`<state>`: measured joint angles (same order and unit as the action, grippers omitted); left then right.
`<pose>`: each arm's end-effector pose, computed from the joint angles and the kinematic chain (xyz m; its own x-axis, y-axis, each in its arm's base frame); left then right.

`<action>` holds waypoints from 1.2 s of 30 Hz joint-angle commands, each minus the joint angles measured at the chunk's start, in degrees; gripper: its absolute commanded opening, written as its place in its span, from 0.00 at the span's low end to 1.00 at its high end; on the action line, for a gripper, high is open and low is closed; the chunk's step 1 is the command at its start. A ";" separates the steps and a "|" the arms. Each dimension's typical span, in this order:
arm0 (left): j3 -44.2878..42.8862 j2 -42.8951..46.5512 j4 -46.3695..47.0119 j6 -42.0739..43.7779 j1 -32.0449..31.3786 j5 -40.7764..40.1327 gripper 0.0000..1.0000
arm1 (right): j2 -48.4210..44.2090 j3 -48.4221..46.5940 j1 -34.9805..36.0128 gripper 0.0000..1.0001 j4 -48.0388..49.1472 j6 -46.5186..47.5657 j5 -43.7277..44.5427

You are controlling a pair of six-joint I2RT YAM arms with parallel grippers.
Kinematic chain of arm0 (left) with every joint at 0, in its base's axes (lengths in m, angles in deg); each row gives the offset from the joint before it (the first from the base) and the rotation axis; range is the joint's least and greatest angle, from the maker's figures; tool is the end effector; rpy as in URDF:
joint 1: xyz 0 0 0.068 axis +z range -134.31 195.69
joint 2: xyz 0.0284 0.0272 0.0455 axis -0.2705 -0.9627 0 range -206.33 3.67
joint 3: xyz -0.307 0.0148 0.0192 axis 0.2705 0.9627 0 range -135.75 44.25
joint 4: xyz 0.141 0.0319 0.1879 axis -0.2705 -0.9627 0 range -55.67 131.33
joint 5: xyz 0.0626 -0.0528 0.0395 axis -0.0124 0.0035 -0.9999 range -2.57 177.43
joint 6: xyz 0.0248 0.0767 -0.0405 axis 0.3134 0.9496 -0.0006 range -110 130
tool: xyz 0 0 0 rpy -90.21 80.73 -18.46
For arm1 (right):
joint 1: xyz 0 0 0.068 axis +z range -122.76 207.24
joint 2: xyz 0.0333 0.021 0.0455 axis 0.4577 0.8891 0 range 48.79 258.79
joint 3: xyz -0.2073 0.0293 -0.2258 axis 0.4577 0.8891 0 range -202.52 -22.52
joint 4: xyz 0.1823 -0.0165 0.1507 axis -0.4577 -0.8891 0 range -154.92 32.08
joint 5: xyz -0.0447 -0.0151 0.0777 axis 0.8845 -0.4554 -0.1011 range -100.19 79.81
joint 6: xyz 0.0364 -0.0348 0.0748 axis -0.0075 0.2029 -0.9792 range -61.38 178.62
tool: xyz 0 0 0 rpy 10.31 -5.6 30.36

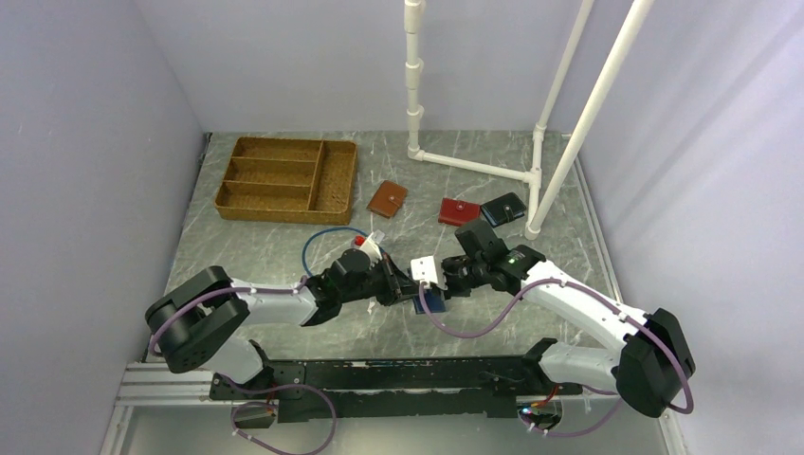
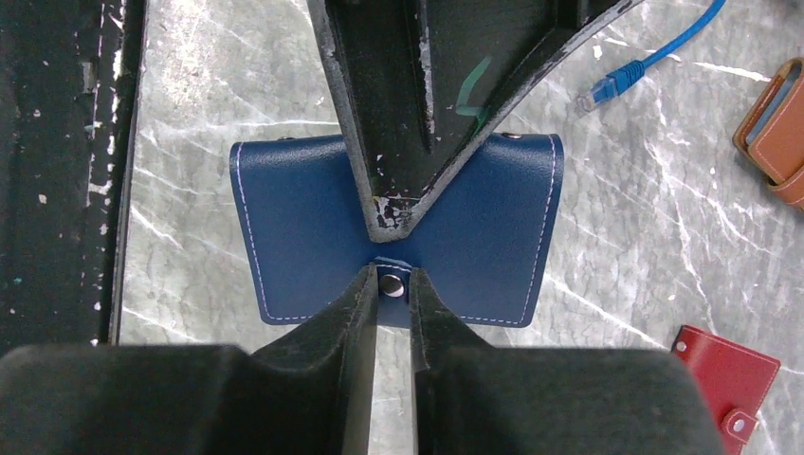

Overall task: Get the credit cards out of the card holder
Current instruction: Open the card holder at the center of the board.

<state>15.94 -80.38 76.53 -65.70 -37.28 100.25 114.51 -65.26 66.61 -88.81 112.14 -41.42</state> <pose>0.1691 -0.2539 0.2115 -0.9277 -0.3391 -0.1558 0.0184 0.3755 -0.9266 0.1326 0.1628 0.2416 0.2550 -0.6803 -0.6872 -0.9650 -0.1341 -0.2253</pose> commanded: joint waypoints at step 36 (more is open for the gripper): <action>4.48 13.25 8.67 37.96 -0.52 16.06 0.00 | -2.41 -6.21 -15.57 0.74 -14.79 1.98 -24.06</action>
<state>20.57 -69.85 78.89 -35.69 -37.65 108.69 115.27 -68.84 53.78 -102.93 116.38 -54.49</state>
